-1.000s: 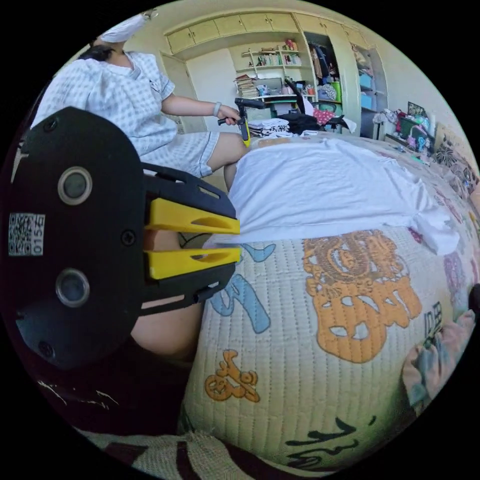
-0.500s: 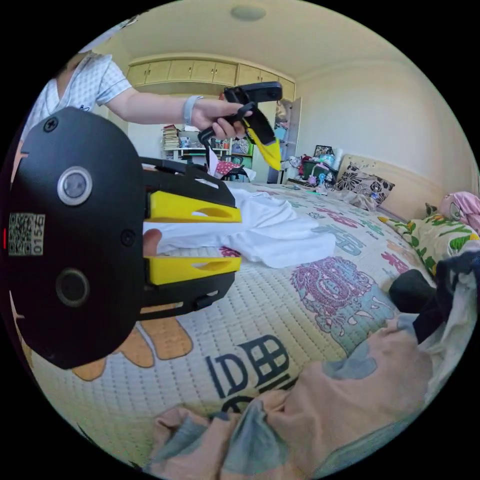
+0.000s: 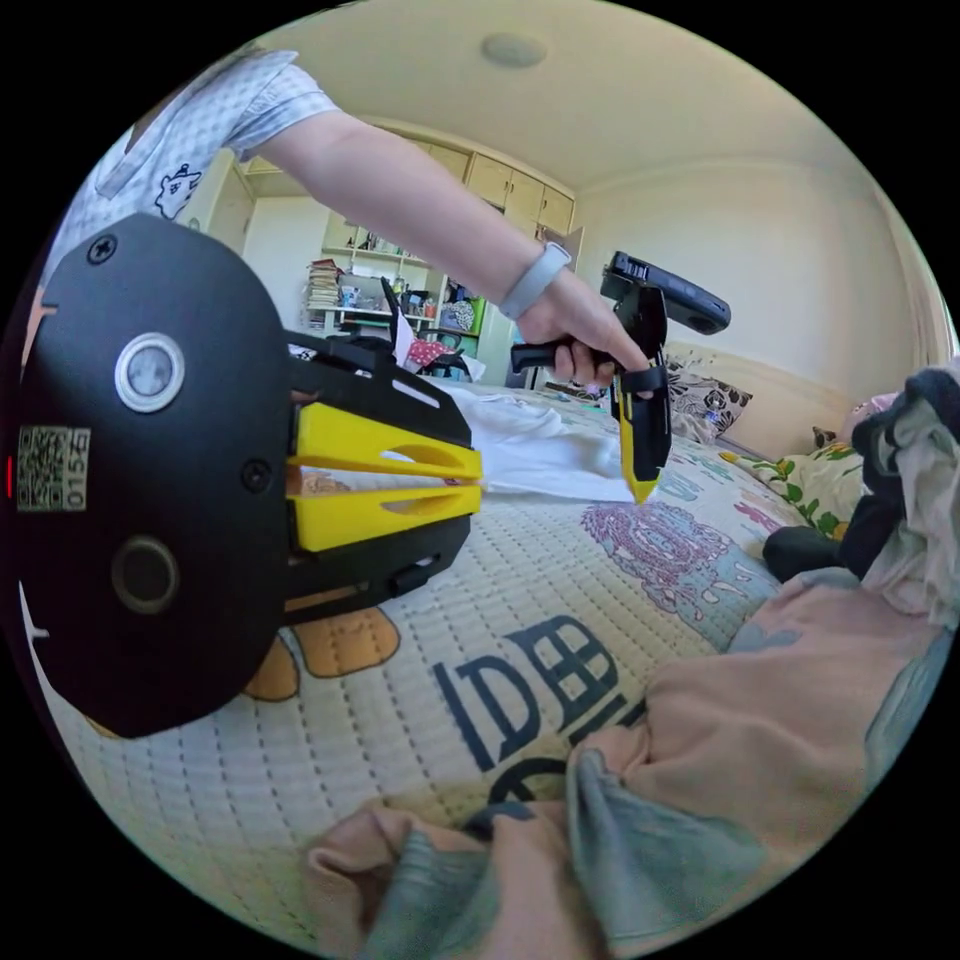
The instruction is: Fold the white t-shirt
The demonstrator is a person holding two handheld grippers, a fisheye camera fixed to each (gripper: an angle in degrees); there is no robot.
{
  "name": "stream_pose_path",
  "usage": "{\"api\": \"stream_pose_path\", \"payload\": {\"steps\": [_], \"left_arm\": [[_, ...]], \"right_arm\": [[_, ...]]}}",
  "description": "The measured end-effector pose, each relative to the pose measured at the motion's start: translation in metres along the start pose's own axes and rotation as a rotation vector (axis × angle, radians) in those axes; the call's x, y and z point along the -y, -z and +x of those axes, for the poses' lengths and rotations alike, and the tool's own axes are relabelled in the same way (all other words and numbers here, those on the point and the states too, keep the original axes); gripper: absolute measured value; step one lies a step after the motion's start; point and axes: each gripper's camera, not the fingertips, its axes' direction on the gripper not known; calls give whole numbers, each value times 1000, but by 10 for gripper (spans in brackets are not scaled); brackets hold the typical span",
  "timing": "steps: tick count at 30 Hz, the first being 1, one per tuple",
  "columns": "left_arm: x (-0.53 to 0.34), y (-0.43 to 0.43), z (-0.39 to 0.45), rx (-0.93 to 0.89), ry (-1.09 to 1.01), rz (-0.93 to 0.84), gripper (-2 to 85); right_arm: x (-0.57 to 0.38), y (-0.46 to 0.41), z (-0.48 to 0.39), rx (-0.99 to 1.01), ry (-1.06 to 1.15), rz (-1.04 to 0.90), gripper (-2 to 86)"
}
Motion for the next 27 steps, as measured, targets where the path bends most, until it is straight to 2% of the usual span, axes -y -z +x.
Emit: {"api": "stream_pose_path", "payload": {"steps": [4,7,12,14,19,23,25,27], "left_arm": [[-10,23,-13,-107,-23,77,2],[-37,57,-42,-258,-2,246,-1],[-150,107,-144,-578,105,620,0],[-197,113,-179,-607,151,693,3],[-305,86,-258,-680,359,720,39],[-377,62,-305,-736,563,730,84],[-401,70,-315,-729,596,781,81],[-409,87,-314,-740,521,813,75]], "right_arm": [[-3,-13,-2,-16,19,-6,2],[-6,-21,-19,-47,95,0,2],[-15,-43,-74,-123,328,-8,3],[-22,-68,-104,-180,455,-58,4],[-45,-147,-132,-257,617,-270,11],[-62,-208,-123,-243,609,-477,25],[-65,-215,-122,-240,610,-464,20],[-63,-220,-124,-245,615,-413,9]]}}
